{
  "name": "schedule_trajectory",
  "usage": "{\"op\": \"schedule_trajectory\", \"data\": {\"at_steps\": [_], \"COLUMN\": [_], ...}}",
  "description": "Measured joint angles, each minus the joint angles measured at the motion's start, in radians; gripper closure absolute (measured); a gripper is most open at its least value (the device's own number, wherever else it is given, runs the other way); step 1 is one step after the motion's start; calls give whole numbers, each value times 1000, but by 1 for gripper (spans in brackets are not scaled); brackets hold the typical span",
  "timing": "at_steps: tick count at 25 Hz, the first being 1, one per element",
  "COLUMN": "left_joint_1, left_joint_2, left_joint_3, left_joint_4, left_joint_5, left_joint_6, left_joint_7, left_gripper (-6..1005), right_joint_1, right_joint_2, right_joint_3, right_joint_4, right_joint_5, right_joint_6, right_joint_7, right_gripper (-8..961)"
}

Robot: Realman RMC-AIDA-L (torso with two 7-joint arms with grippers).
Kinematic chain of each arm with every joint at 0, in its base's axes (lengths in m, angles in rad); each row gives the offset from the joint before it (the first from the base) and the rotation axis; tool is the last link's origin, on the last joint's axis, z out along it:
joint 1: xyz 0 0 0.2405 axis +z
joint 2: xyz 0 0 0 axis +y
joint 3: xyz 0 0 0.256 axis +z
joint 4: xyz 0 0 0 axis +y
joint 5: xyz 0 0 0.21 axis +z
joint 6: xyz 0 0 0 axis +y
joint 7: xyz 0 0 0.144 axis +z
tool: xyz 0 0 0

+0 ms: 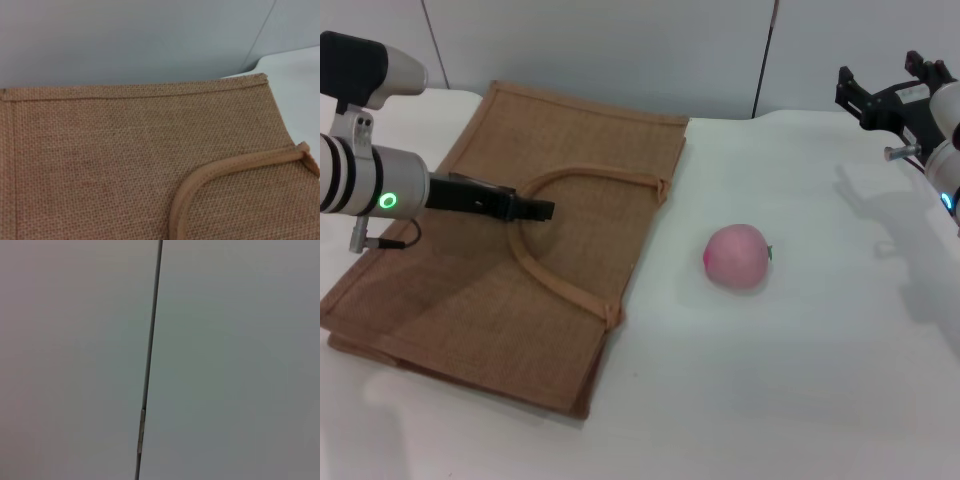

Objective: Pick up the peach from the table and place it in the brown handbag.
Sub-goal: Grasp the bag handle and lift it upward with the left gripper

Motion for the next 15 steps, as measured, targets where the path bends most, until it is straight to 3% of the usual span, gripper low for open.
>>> {"op": "schedule_trajectory", "data": {"at_steps": [15], "left_joint_1": [-3], "left_joint_2": [11], "left_joint_3": [2], "left_joint_4": [-6], "left_joint_5": [13], "left_joint_6": [-30], "left_joint_7": [-12], "left_gripper": [351], "right_joint_1": [0], "right_joint_2": [-1], "right_joint_3": [0], "right_joint_4": [0], "right_joint_5": [0], "right_joint_6": [0], "right_joint_7": [0], "right_gripper": [58]}}
